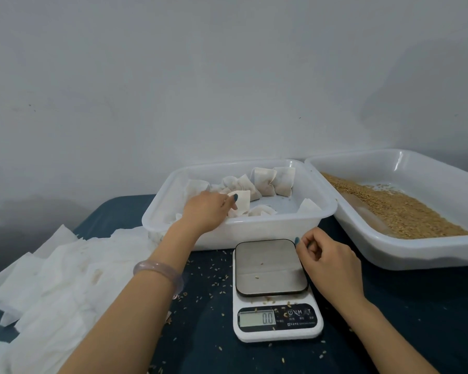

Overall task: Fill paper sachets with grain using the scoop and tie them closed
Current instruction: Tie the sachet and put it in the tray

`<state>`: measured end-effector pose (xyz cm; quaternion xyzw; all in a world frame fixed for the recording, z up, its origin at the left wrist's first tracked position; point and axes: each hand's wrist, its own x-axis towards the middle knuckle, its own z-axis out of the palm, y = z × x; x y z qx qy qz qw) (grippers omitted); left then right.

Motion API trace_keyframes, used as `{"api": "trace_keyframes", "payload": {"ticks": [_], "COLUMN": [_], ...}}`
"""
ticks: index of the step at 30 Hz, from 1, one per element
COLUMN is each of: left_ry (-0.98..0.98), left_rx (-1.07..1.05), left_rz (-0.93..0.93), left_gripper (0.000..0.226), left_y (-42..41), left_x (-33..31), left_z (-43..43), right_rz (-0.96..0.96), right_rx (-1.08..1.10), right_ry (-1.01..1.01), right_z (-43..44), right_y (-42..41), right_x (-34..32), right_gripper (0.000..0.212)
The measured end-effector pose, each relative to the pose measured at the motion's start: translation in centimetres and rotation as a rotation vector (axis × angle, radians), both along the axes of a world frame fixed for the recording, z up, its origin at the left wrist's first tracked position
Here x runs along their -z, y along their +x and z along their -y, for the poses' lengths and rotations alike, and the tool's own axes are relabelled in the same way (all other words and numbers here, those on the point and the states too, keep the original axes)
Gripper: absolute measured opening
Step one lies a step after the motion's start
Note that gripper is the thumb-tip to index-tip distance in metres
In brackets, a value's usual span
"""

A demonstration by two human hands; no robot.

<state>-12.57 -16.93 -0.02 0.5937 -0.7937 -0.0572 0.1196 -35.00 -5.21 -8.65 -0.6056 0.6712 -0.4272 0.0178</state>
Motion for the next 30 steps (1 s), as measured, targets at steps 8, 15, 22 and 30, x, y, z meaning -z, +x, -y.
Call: {"api": "trace_keyframes", "payload": {"ticks": [8, 15, 22, 30], "left_ry": [-0.287, 0.105, 0.011, -0.131], "left_rx": [-0.108, -0.245, -0.317, -0.316], "left_rz": [-0.241, 0.448, 0.528, 0.461], "left_gripper": [0.038, 0.020, 0.020, 0.018], "left_y": [3.4, 7.6, 8.9, 8.6], "left_x": [-0.4, 2.6, 5.3, 5.6], "left_z": [-5.7, -8.4, -7.2, -7.4], "right_rz": [0.004, -0.011, -0.020, -0.021], "right_rx": [-0.019, -0.034, -0.014, -0.014], "right_ry": [-0.002, -0.011, -0.007, -0.023], "right_z": [-0.1, -0.1, -0.1, -0.1], "right_y": [0.1, 0.2, 0.0, 0.1], "right_x": [0.0, 0.1, 0.2, 0.1], "right_gripper": [0.022, 0.022, 0.022, 0.021]}}
